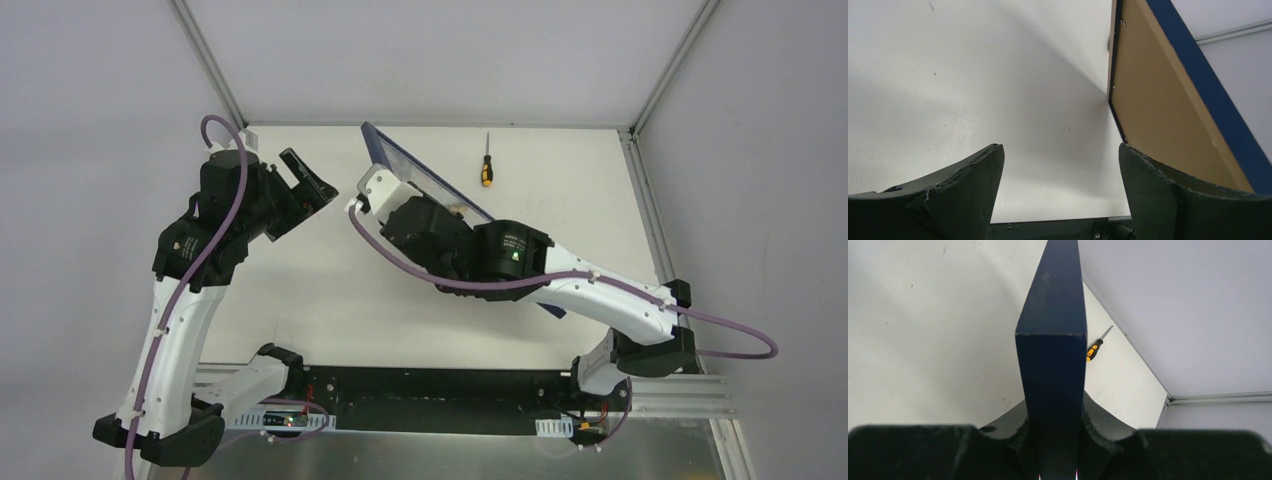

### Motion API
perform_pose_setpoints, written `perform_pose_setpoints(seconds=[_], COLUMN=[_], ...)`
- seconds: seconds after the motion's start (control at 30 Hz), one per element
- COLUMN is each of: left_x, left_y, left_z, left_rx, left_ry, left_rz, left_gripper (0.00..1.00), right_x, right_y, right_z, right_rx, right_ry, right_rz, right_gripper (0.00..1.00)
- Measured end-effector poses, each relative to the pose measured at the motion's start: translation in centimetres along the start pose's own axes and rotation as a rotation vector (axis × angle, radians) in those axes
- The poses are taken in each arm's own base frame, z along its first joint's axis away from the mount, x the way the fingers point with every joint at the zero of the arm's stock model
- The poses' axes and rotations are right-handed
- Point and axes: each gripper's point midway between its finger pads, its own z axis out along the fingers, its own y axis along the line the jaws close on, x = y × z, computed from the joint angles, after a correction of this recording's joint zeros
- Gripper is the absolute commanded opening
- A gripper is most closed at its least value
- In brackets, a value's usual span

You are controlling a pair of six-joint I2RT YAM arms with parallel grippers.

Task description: Take the photo out of the frame

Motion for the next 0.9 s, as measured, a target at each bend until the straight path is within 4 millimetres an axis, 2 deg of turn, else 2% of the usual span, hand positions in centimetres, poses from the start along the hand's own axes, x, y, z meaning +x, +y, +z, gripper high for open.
perform_pose_setpoints(seconds=[0.17,0.33,0.5,0.63,0.7,0.77,0.9], left_x=[-0.3,-0.4,-0.5,-0.4,-0.3,-0.3,-0.3], left_y=[-0.3,-0.3,-0.5,-0.5,-0.5,-0.5,-0.5], left_z=[-0.3,-0.4,-0.1,0.5,0.8,0.8,0.8], left_rx=[0.009,0.012,0.009,-0.002,-0.007,-0.008,-0.008], left_ry=[-0.012,-0.014,-0.010,0.004,0.011,0.013,0.014], left_rz=[-0.001,-0.001,0.000,0.001,0.001,0.001,0.001], left_gripper=[0.86,0.86,0.85,0.85,0.85,0.85,0.85], right_x=[-0.8,-2.3,-4.8,-5.5,-5.1,-3.8,0.5], right_y=[-2.3,-5.2,-7.2,-7.9,-8.5,-9.5,-11.6], right_z=[1.2,1.6,1.1,1.8,2.7,3.8,6.0], right_rx=[0.013,0.030,-0.011,-0.075,-0.089,-0.080,-0.027], right_ry=[0.006,-0.020,-0.089,-0.104,-0.092,-0.070,-0.013], right_rz=[0.084,0.232,0.462,0.683,0.777,0.876,1.073], right_gripper=[0.00,0.00,0.00,0.00,0.00,0.00,0.00])
